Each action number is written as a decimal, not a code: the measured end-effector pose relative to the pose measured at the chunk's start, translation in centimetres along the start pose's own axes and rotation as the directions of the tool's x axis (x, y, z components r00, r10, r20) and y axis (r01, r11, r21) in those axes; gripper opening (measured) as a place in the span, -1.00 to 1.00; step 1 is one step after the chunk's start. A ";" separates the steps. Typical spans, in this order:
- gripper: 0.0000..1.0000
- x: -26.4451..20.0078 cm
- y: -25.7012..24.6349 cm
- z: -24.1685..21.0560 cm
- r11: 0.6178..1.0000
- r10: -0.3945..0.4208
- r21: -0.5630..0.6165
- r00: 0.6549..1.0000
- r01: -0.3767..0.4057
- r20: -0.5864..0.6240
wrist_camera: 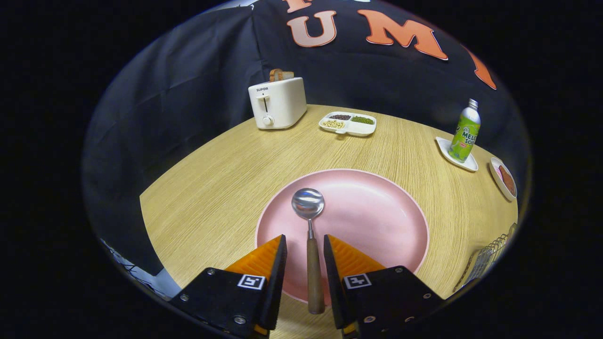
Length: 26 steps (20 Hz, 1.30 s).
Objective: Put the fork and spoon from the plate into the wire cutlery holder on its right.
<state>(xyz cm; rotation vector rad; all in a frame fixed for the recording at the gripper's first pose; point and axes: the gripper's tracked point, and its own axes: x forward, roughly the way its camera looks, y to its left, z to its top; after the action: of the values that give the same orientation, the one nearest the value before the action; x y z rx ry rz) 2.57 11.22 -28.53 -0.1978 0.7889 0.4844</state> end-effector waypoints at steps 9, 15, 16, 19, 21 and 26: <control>-0.88 -0.3 -1.3 0.2 0.997 -0.029 0.065 0.999 0.030 -0.020; -0.88 -3.2 -3.9 2.1 0.994 -0.077 0.077 0.997 0.078 -0.020; -0.88 -3.7 -4.1 2.6 0.993 -0.084 0.076 0.996 0.085 -0.018; -0.88 -6.2 -6.0 3.6 0.990 -0.131 0.044 0.991 0.132 -0.025; -0.88 -7.8 -7.1 4.3 0.987 -0.153 0.047 0.988 0.154 -0.027; -0.88 -11.9 -10.9 4.7 0.971 -0.233 0.037 0.971 0.235 -0.058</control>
<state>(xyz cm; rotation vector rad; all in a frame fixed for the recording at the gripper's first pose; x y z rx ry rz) 3.67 -0.72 -16.82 -0.2605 0.8154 0.2393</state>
